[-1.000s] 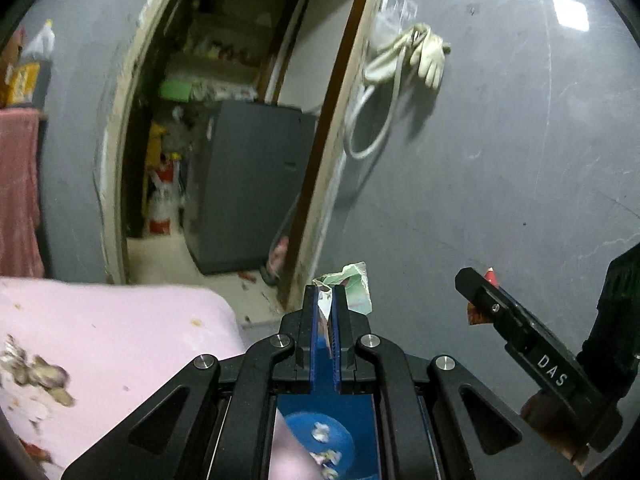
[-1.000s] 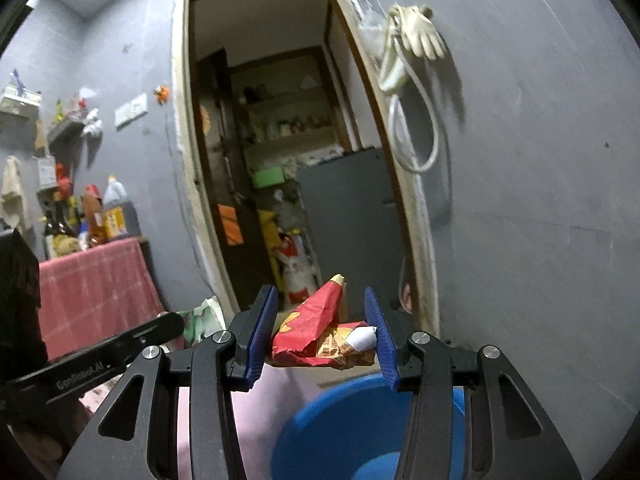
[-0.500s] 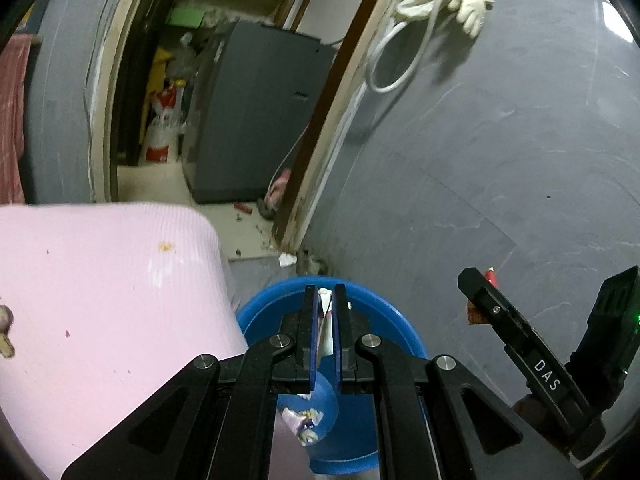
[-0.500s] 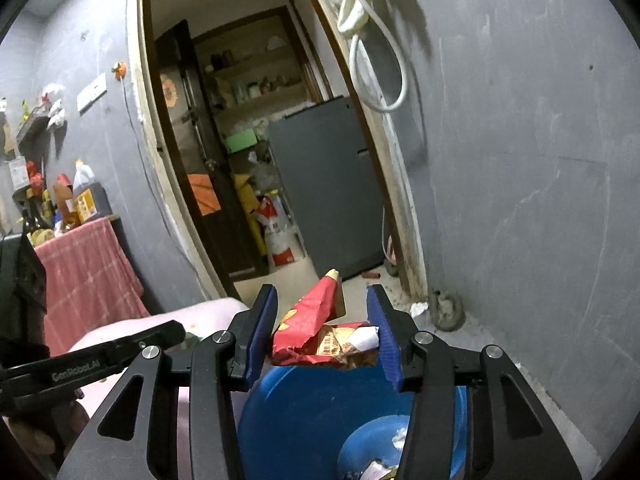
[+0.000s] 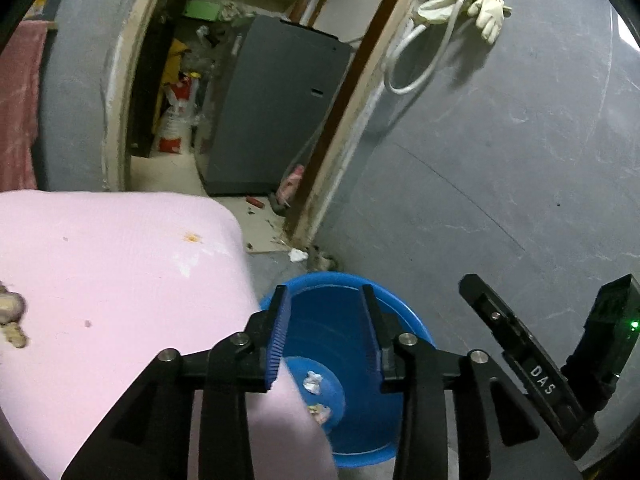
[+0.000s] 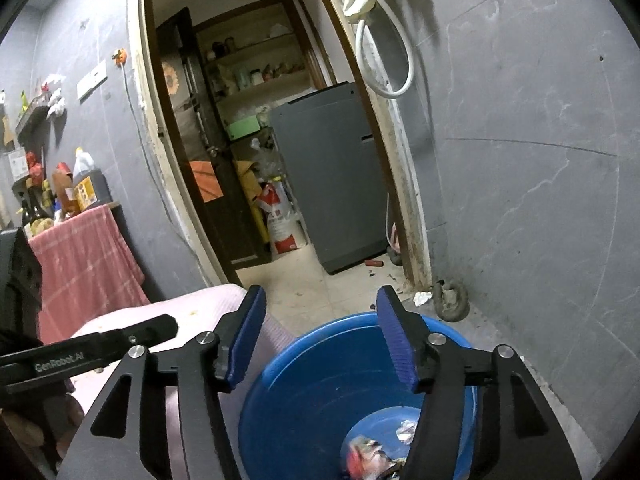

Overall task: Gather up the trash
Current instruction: 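Move both open tools back over the remaining trash pile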

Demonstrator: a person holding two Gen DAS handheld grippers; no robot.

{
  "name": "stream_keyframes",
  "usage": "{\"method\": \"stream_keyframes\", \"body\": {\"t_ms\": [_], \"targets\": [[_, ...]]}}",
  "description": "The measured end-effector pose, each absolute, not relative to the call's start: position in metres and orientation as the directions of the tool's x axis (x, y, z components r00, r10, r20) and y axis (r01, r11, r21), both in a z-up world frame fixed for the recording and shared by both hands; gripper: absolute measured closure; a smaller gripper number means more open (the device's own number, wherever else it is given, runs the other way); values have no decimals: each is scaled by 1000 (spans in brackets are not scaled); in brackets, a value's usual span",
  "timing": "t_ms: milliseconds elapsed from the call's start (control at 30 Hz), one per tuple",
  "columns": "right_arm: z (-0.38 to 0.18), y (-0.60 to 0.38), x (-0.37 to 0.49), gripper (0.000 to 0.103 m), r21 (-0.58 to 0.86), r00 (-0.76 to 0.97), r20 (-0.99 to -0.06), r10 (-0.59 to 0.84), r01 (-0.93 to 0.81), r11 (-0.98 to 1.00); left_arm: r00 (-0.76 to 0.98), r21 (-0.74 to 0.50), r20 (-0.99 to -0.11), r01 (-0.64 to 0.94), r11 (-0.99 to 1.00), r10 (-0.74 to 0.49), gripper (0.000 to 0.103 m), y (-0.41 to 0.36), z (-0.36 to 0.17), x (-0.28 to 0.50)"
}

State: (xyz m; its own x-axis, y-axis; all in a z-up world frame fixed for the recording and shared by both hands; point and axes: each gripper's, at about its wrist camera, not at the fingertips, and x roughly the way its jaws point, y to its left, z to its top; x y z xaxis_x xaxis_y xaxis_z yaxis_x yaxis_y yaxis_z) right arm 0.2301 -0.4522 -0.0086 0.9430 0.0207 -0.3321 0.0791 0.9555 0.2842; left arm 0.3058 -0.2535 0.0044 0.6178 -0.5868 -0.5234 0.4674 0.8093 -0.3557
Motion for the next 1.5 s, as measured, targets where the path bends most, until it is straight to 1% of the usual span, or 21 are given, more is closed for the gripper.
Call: {"method": "stream_keyframes", "body": {"t_ms": [67, 167, 233, 267, 333, 367, 400, 433, 467, 500, 600, 800, 1133, 1267, 1500], "targets": [[-5, -450, 229, 34, 283, 948, -317, 21, 73, 956, 655, -326, -506, 458, 827, -562, 65, -246, 11, 299], [3, -444, 225, 28, 275, 959, -284, 21, 61, 959, 707, -293, -471, 438, 850, -527, 57, -231, 20, 290], [10, -438, 220, 23, 269, 966, -256, 26, 45, 962, 740, -283, -445, 418, 863, -504, 43, -218, 28, 283], [14, -435, 219, 21, 266, 969, -244, 28, 39, 963, 757, -281, -430, 406, 870, -492, 39, -211, 32, 280], [22, -428, 215, 16, 255, 976, -215, 39, 18, 967, 794, -277, -393, 378, 883, -463, 24, -195, 41, 272], [25, -424, 213, 12, 251, 978, -203, 43, 9, 968, 811, -275, -375, 366, 889, -449, 20, -188, 45, 268], [29, -420, 211, 10, 247, 981, -188, 49, -1, 969, 826, -272, -360, 352, 896, -434, 14, -181, 49, 264], [34, -414, 209, 4, 241, 984, -168, 55, -13, 970, 845, -267, -342, 332, 905, -411, 9, -172, 54, 259], [38, -410, 207, 0, 236, 986, -156, 60, -22, 972, 859, -263, -327, 316, 912, -393, 7, -166, 57, 255], [42, -405, 205, 0, 228, 988, -139, 66, -32, 973, 877, -255, -307, 298, 920, -369, 5, -157, 61, 250], [53, -389, 201, 0, 209, 990, -105, 92, -69, 975, 908, -234, -267, 264, 936, -323, 3, -136, 71, 238], [69, -354, 195, 0, 172, 986, -52, 156, -145, 974, 946, -192, -212, 206, 959, -246, 2, -99, 82, 215], [87, -281, 189, 0, 113, 957, 2, 289, -287, 951, 973, -152, -191, 102, 983, -130, 2, -42, 83, 189], [81, -255, 191, 0, 80, 941, -17, 339, -337, 938, 975, -113, -206, 64, 992, -86, 2, -23, 73, 180], [61, -226, 205, 0, 74, 913, -108, 393, -386, 919, 963, -94, -262, 40, 995, -63, 2, 3, 44, 179]]}}
